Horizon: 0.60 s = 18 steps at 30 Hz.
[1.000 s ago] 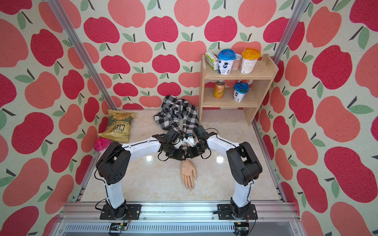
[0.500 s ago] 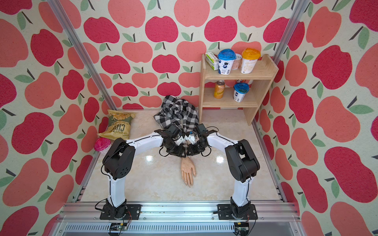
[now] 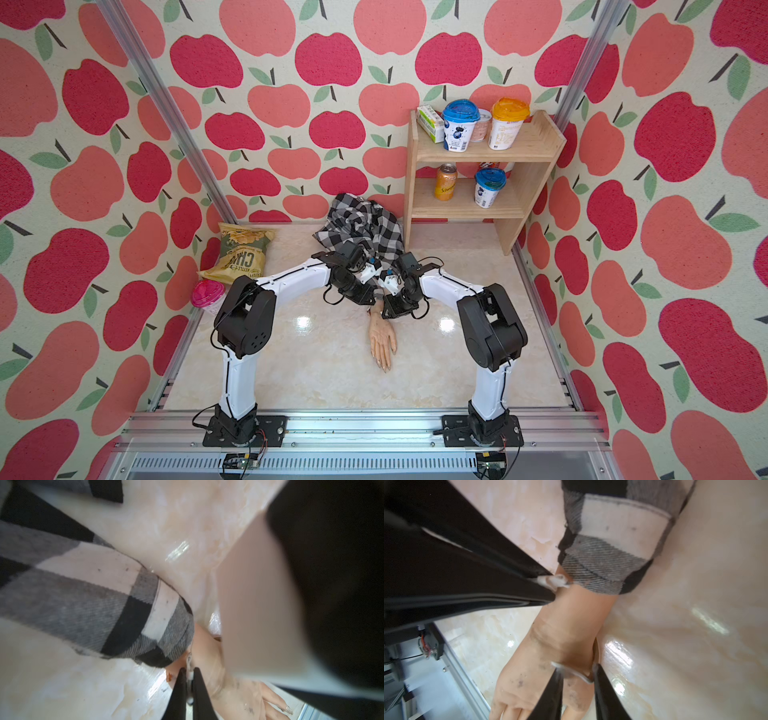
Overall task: Take off the watch
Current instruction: Untie the watch from the hand.
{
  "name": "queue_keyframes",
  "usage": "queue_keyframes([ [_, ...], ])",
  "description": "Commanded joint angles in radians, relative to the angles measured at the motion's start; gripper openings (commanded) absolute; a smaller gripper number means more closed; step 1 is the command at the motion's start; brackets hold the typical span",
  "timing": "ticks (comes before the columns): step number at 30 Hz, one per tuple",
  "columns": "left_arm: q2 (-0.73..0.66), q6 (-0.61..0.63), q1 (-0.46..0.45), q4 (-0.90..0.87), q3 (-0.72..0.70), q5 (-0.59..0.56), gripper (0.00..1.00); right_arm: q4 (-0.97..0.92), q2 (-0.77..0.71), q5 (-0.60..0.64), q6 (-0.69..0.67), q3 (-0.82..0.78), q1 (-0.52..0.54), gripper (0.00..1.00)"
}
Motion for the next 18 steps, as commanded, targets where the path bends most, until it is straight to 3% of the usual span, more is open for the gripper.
queue_keyframes([
  [1,0.039,0.081,-0.028,0.012,0.02,0.002,0.03,-0.086,-0.003,0.074,-0.017,0.009,0.048,0.27],
  [10,-0.001,0.059,-0.025,0.031,-0.044,-0.012,0.0,-0.051,-0.066,0.213,0.02,-0.044,0.048,0.04],
  [18,-0.137,-0.063,-0.021,0.146,-0.202,-0.074,0.0,0.003,-0.083,0.277,0.09,-0.101,0.028,0.04],
])
